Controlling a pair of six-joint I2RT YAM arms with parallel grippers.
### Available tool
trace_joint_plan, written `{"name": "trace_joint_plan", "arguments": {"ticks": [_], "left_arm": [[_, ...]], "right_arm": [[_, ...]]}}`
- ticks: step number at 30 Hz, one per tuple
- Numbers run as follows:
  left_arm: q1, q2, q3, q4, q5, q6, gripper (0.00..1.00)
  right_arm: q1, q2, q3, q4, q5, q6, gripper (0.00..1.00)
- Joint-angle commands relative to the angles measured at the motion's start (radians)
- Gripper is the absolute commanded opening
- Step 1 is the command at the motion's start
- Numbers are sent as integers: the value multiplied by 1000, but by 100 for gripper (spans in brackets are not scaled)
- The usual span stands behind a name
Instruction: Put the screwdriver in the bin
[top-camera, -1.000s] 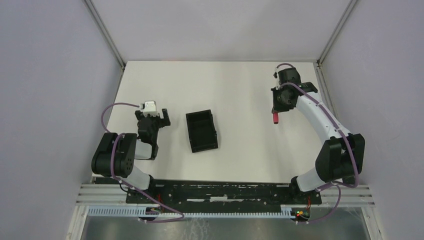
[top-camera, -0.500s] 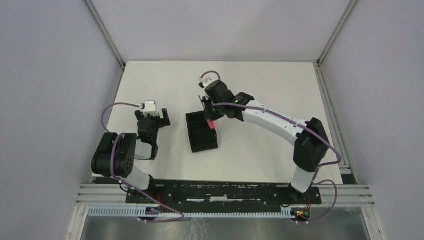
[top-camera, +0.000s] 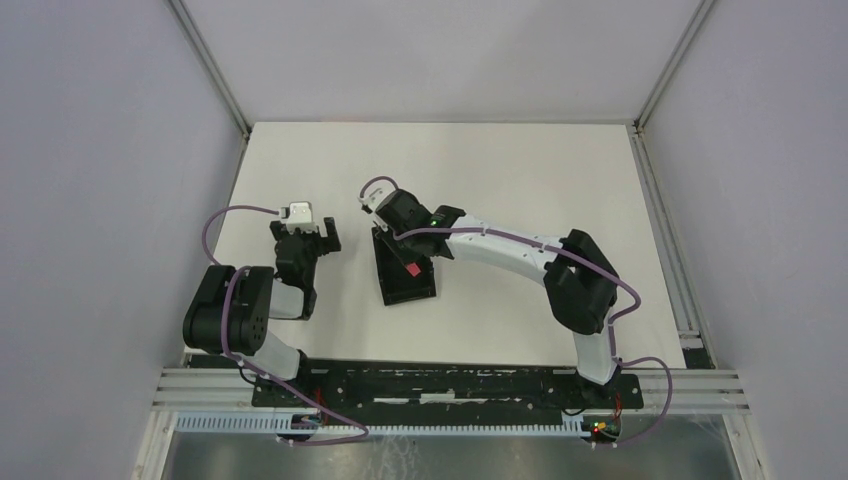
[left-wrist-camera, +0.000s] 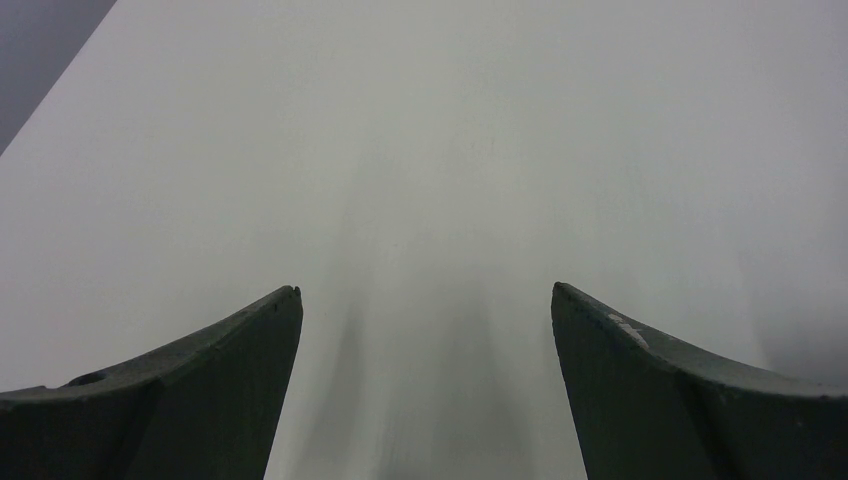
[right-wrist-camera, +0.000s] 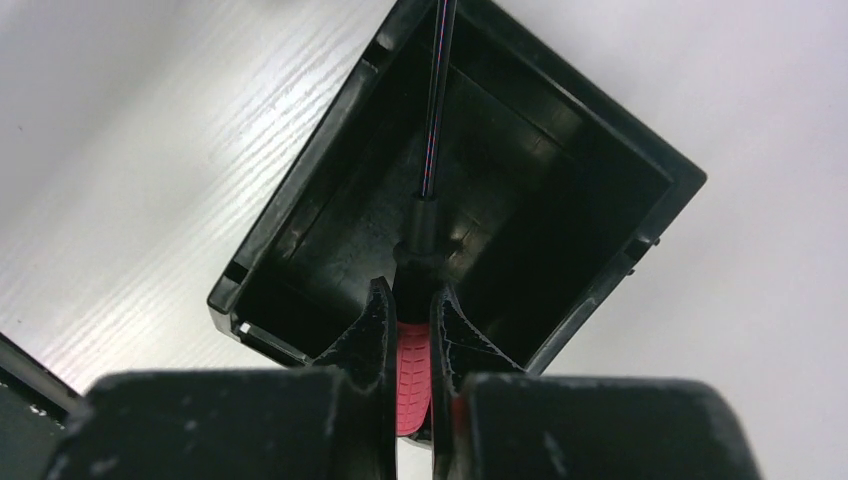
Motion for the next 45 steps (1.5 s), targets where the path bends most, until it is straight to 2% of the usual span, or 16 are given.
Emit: {"name": "trace_joint_plan", "arguments": {"ticks": [1, 5, 7, 9, 11, 20, 22, 24, 28, 31, 39, 45], "left_arm": [[3, -13, 5, 28, 8, -15, 100], [3, -13, 5, 28, 8, -15, 100], [3, -13, 4, 28, 9, -15, 100], [4, -13, 4, 28, 8, -16, 100], [3, -13, 4, 28, 8, -15, 100], [4, -13, 4, 28, 8, -15, 100], [4, -13, 4, 28, 9, -15, 100], [3, -13, 3, 28, 8, -15, 100], [4, -13, 4, 28, 8, -15, 100], [3, -13, 4, 28, 8, -15, 100], [3, -13, 4, 28, 9, -15, 100], [4, -13, 4, 28, 8, -15, 100]], "right_arm": [[6, -10, -43, 58, 31, -34, 0], [8, -7, -78, 74, 29, -29, 0], [10, 1, -77, 71, 25, -26, 11], [11, 4, -62, 66, 28, -20, 27], [15, -1, -48, 62, 44, -6, 37], [16, -111, -21, 95, 81, 33, 47], [15, -149, -22, 99, 93, 32, 62], [15, -196, -41, 102, 140, 36, 98], [6, -356, -190, 185, 298, 10, 98], [-36, -469, -313, 214, 360, -11, 98], [-321, -842, -811, 398, 376, 28, 98], [-463, -1040, -1157, 592, 418, 29, 98]]}}
